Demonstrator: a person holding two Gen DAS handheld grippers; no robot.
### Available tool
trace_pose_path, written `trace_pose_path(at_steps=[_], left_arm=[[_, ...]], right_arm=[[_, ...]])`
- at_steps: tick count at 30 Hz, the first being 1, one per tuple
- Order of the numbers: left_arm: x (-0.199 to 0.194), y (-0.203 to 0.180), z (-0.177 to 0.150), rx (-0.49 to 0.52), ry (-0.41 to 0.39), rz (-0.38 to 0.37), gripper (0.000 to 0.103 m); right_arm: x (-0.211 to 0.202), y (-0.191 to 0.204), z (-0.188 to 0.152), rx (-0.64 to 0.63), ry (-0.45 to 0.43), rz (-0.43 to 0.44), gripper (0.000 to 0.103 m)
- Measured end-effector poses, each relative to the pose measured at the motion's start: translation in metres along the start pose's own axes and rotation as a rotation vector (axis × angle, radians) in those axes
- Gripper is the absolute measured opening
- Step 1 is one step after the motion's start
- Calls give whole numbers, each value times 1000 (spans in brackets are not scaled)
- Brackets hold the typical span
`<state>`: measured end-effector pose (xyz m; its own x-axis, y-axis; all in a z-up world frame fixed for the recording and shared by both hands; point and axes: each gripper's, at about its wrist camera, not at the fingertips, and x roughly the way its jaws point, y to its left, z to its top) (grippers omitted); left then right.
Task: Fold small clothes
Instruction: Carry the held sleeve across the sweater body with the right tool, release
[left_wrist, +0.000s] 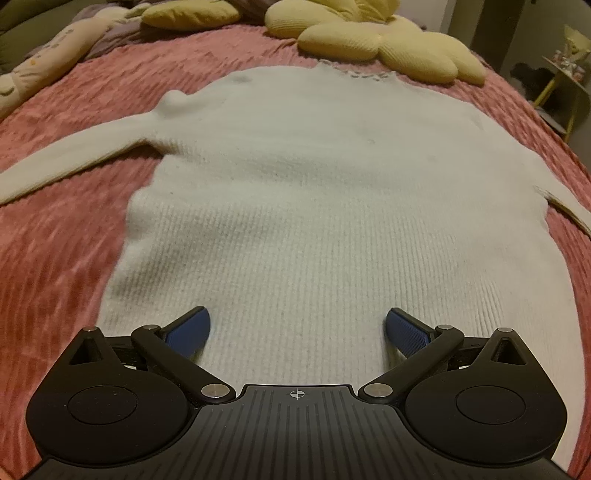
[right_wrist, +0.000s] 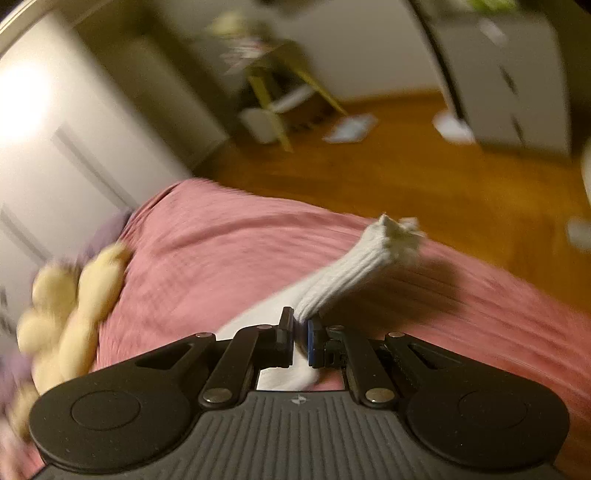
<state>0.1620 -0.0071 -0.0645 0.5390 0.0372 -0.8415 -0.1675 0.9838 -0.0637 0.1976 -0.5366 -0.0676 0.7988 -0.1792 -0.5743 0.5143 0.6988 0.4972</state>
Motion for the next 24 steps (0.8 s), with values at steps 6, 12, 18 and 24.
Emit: trace_pose_path(at_steps=[6, 12, 18, 24], left_arm=[[-19, 11, 18, -20, -102, -59, 103], [-20, 17, 54, -93, -144, -212, 103], [18, -10, 88, -123, -47, -463, 103], [66, -58, 105, -155, 58, -605, 95]], right_arm=[[-18, 146, -66, -566, -49, 146, 6], [-13, 240, -169, -886, 117, 314, 19], [-34, 210, -167, -729, 161, 399, 48], [-58, 145, -143, -554, 164, 363, 51]])
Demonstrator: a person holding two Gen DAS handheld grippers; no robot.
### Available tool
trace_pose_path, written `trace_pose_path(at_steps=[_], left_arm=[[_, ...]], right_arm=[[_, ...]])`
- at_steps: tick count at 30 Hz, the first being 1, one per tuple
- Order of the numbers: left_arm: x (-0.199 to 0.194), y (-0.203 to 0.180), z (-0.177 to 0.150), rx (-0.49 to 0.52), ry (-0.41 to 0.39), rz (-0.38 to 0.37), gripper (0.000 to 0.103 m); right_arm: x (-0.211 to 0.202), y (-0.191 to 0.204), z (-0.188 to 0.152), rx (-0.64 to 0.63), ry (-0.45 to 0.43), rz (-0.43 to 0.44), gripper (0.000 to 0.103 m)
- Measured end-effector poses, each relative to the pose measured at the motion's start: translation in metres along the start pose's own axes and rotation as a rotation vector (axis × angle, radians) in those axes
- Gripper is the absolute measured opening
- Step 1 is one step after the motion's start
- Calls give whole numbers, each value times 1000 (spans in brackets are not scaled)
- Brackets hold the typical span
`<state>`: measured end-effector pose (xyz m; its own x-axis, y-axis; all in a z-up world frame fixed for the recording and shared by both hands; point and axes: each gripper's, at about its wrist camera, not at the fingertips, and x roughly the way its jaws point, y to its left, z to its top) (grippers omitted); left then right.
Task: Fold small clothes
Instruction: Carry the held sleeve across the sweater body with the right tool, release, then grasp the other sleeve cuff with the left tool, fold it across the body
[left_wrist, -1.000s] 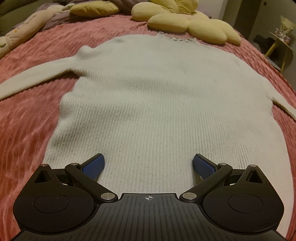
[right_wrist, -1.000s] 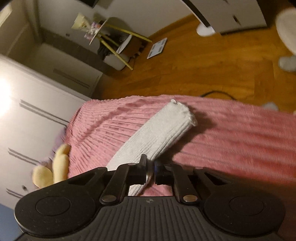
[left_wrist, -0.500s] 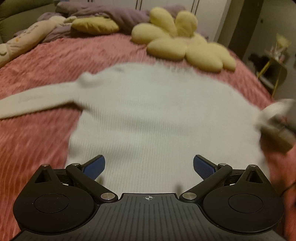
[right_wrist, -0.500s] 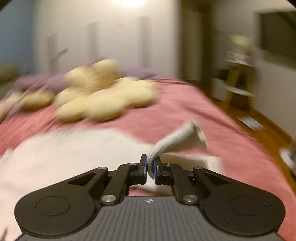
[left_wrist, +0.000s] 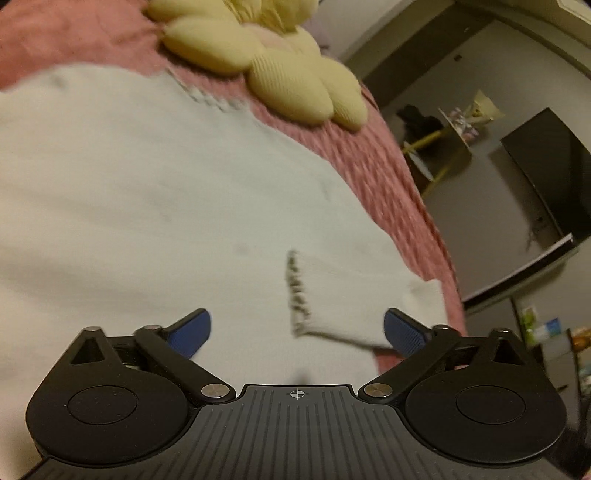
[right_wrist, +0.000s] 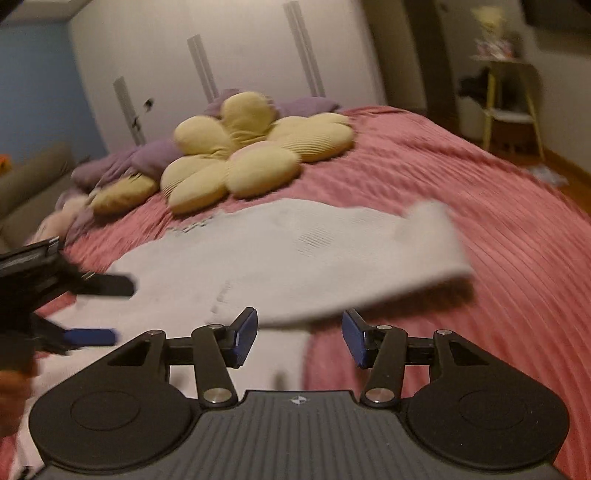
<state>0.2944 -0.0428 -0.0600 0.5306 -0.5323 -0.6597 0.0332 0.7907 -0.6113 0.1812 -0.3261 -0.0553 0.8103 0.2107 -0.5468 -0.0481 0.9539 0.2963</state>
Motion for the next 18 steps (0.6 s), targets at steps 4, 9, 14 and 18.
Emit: trace_pose_path(at_steps=[4, 9, 14, 18], left_arm=[[46, -9, 8, 2, 92, 28, 76], [72, -26, 15, 41, 113, 57, 55], [79, -34, 15, 69, 126, 68, 44], [76, -35, 19, 130, 121, 130, 11]], right_arm=[[-9, -26, -13, 66, 11, -9, 51], [-1, -37, -20, 110, 27, -10, 51], [0, -40, -24, 133, 27, -9, 51], [2, -37, -23, 128, 30, -12, 52]])
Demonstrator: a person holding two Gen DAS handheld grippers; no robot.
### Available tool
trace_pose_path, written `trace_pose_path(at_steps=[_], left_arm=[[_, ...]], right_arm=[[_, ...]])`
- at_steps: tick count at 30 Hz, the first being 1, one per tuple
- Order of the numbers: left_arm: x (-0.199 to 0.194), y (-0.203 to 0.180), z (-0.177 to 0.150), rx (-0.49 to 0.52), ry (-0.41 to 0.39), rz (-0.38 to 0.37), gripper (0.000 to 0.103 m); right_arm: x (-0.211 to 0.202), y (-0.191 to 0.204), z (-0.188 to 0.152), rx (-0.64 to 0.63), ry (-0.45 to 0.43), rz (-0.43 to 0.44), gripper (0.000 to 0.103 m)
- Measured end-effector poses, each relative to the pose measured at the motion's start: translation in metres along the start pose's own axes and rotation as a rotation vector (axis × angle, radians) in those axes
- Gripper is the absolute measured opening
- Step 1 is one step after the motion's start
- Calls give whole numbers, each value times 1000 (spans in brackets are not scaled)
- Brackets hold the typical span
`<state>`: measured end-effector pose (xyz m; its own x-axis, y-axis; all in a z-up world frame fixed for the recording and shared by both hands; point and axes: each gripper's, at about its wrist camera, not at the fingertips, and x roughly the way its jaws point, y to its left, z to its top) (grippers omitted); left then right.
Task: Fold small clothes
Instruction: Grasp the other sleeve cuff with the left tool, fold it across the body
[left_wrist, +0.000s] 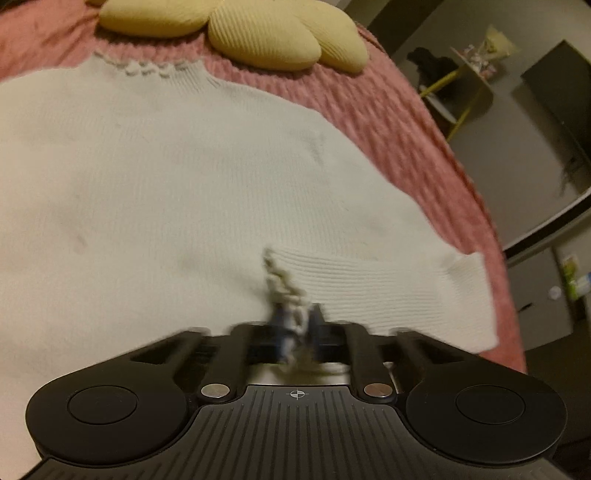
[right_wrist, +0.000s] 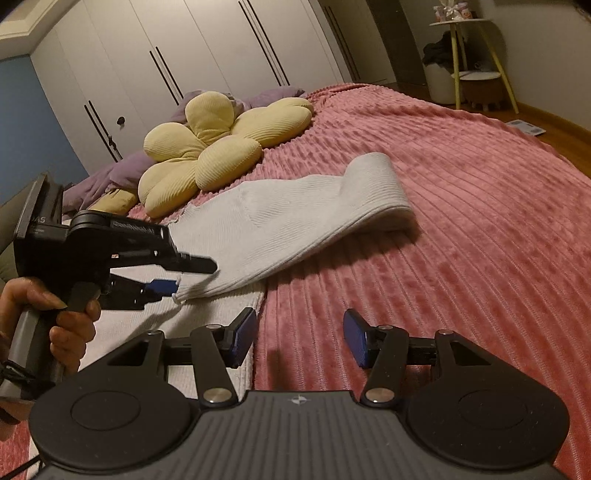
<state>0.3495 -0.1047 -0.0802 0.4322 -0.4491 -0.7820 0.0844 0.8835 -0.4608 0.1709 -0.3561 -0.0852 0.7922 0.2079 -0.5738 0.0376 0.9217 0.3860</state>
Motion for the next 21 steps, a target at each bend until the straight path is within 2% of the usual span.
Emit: trace_pose_path(at_steps=[3, 7, 10, 13, 17, 18, 21], left_arm=[[-19, 12, 6, -26, -43, -19, 7], [-64, 31, 17, 12, -176, 20, 7], [-90, 59, 25, 74, -247, 184, 7], [-103, 100, 29, 56, -253, 355, 7], [-110, 138, 26, 61, -264, 532, 7], [-111, 147, 24, 42, -259, 537, 7], [-114, 161, 21, -28, -268, 458, 8]], right_arm=[[0, 3, 2, -11, 2, -3, 52], [2, 10, 7, -37, -1, -9, 52], [8, 19, 16, -66, 3, -1, 52], [17, 28, 27, -85, 1, 21, 52], [35, 38, 42, -61, 20, 72, 52], [41, 41, 45, -47, 33, 90, 52], [58, 43, 50, -1, 76, 134, 52]])
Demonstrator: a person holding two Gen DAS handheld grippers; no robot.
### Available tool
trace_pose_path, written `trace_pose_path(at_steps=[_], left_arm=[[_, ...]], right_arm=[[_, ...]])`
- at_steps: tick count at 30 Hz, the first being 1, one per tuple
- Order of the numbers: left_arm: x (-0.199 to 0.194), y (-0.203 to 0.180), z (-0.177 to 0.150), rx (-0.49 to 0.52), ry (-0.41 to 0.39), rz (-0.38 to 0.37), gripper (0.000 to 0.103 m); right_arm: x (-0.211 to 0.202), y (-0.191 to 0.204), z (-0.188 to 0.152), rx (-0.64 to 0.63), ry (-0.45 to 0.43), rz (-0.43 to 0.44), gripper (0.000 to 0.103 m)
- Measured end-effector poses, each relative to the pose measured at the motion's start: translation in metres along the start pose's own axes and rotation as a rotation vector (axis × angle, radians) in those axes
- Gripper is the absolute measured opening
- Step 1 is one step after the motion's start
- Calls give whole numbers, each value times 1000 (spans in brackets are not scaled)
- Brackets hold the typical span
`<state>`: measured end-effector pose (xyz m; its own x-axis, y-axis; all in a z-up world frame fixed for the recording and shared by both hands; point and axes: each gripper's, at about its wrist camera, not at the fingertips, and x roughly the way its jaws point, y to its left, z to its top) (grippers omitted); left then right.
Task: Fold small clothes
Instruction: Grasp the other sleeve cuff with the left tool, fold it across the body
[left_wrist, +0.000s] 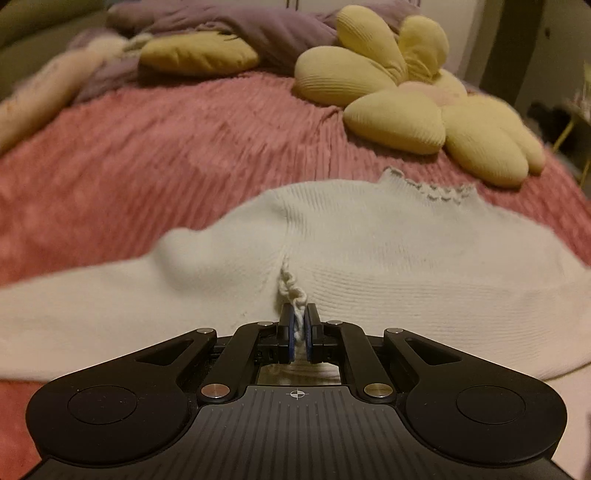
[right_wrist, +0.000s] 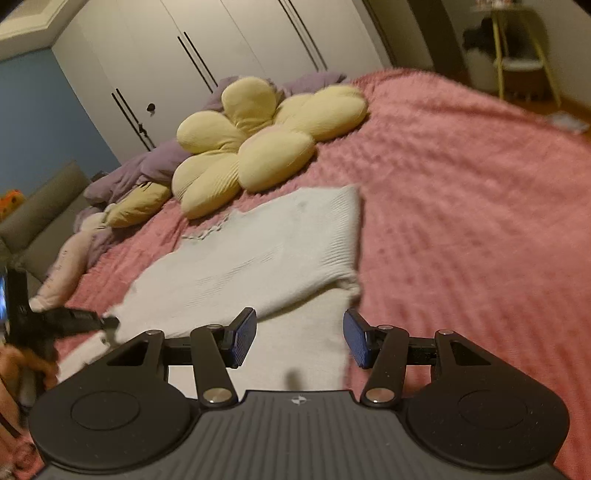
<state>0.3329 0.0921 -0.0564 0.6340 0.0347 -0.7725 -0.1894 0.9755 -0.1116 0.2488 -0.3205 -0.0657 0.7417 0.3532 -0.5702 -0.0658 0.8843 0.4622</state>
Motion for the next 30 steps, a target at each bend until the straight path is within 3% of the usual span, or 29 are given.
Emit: trace_pose_path(at_steps=[6, 9, 12, 14, 16, 22, 25, 28, 30], left_arm=[[4, 5, 3, -57, -20, -68, 8], [-1, 3, 5, -42, -62, -86, 8], [-5, 0, 11, -22, -102, -93, 8], [-9, -2, 13, -3, -139, -92, 8], [-14, -3, 15, 16, -180, -94, 8], [-17, 1, 15, 20, -271, -101, 8], [-3, 6, 9, 24, -220, -71, 8], [20, 13, -2, 31, -97, -24, 9], [22, 16, -9, 19, -99, -23, 11]], right_arm=[[32, -10, 15, 163, 48, 66, 51], [52, -10, 16, 225, 85, 86, 41], [68, -9, 15, 239, 93, 30, 30], [75, -12, 16, 280, 80, 2, 16], [77, -15, 18, 296, 63, -13, 10], [67, -3, 15, 178, -62, -47, 8], [74, -3, 9, 173, -35, -55, 8], [80, 0, 1, 121, -18, -77, 8], [80, 3, 3, 93, -6, -84, 9]])
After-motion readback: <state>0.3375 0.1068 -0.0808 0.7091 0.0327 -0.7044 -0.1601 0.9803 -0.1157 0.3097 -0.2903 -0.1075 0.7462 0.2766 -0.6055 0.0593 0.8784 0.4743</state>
